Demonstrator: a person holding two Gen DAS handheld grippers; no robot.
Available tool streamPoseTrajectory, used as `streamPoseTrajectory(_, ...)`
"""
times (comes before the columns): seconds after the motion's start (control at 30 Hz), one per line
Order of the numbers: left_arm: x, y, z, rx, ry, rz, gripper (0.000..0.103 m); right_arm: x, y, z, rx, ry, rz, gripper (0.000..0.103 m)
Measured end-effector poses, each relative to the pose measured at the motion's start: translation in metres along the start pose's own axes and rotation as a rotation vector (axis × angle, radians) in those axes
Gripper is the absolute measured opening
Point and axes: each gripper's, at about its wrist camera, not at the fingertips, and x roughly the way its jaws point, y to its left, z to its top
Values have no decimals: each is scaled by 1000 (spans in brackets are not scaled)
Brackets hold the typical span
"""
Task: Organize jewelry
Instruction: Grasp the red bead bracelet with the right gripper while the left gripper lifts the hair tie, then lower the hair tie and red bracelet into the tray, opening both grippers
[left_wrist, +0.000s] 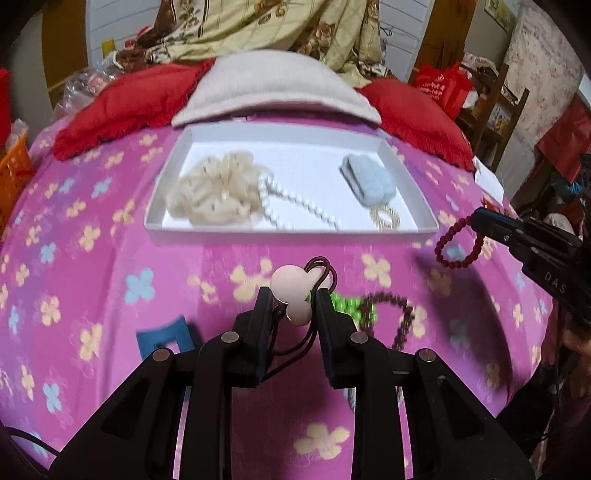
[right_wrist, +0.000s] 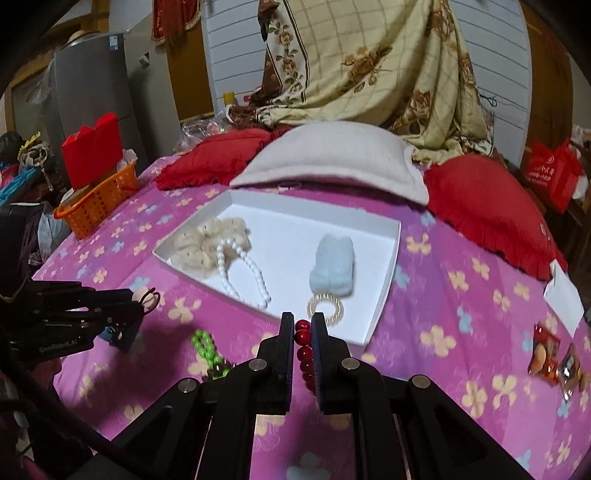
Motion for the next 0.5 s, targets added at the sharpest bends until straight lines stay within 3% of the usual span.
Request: streamPoseTrajectory(0.5, 41, -3, 92, 16, -34, 99, 23, 54, 12, 57, -60, 15, 25, 8)
